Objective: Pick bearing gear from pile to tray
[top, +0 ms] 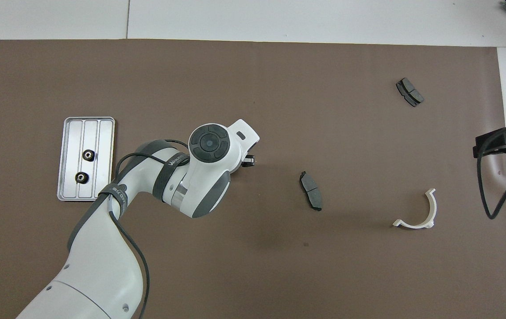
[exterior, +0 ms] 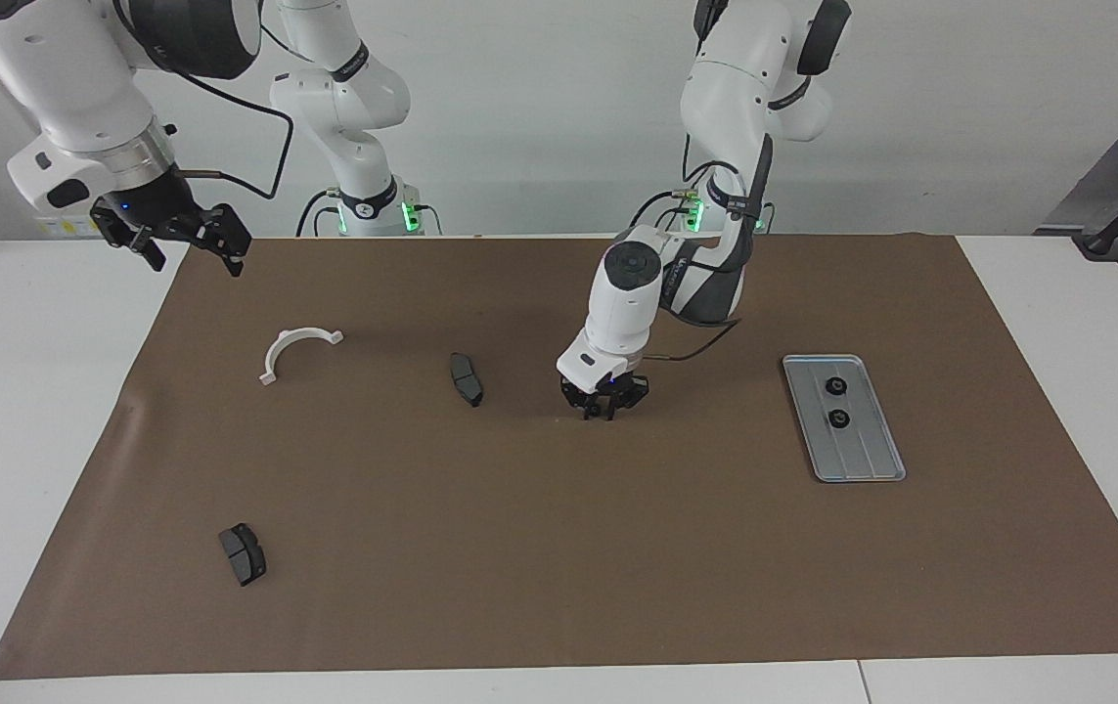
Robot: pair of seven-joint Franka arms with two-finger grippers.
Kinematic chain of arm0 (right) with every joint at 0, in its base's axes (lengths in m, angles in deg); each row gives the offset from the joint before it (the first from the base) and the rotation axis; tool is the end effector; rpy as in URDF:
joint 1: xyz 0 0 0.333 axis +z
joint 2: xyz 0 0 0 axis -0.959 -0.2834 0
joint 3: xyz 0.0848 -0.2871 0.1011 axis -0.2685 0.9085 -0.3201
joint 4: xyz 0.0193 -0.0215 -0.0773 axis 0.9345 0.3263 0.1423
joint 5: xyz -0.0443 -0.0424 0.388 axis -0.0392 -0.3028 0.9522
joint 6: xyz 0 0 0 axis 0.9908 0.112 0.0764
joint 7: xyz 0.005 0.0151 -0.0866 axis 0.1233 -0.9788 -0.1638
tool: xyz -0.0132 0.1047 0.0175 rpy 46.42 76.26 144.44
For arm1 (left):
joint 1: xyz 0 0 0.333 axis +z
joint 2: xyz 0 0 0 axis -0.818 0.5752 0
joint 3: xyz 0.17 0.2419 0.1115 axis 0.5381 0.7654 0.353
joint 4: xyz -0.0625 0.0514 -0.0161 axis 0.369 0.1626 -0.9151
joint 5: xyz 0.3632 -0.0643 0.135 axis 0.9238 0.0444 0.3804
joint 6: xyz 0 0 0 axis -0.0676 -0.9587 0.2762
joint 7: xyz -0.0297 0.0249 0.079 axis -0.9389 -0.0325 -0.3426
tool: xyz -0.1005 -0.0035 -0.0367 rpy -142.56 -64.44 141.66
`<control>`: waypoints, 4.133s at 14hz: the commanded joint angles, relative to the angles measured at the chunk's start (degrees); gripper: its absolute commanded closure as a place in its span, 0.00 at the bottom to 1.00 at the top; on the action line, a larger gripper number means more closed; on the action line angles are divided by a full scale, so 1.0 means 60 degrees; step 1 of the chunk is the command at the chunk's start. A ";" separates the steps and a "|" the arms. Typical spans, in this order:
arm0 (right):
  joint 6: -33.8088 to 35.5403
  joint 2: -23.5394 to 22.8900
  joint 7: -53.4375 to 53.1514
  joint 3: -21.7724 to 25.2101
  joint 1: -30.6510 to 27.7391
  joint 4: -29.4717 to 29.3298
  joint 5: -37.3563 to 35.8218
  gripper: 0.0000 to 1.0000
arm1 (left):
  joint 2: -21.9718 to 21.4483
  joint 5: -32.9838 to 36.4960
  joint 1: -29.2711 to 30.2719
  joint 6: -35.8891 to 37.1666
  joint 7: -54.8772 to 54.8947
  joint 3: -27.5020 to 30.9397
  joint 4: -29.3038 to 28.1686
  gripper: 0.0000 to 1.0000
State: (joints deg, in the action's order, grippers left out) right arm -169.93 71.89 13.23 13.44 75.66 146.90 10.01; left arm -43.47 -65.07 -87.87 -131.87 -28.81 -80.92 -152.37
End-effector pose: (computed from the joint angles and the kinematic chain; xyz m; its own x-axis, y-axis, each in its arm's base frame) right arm 0.5458 -0.0321 0.6135 0.9959 -0.0707 -0.0567 -0.0674 -0.9961 0.0576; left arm 0.5321 -0.3827 0.2984 0.9945 -0.0919 0.0501 -0.0951 -0.9933 0.0662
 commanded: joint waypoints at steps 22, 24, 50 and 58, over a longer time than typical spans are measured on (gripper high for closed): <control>-0.0117 0.0287 -0.0288 -0.0097 -0.0018 0.0216 0.0265 0.00 | -0.1599 0.0200 0.5260 0.1702 0.6453 0.0168 -0.0640 1.00; -0.0218 0.0273 -0.0317 -0.0112 -0.0018 0.0216 0.0265 0.00 | -0.1628 0.0200 0.5496 0.1233 0.6736 0.0154 -0.0919 1.00; -0.0908 0.0258 -0.0303 -0.0097 -0.0018 0.0289 0.0280 0.00 | -0.2929 0.0142 0.5424 0.9095 0.6341 0.0183 0.4090 0.00; -0.0908 0.0273 -0.0303 -0.0097 -0.0018 0.0289 0.0294 0.00 | -0.4176 0.0142 0.5555 0.8206 0.6326 0.0168 0.2511 0.00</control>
State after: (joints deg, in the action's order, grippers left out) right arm -174.80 72.37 12.03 12.78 75.69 147.24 10.68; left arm -65.38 -64.54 -55.04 -79.34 9.76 -79.88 -131.46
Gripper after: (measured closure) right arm 0.000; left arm 0.000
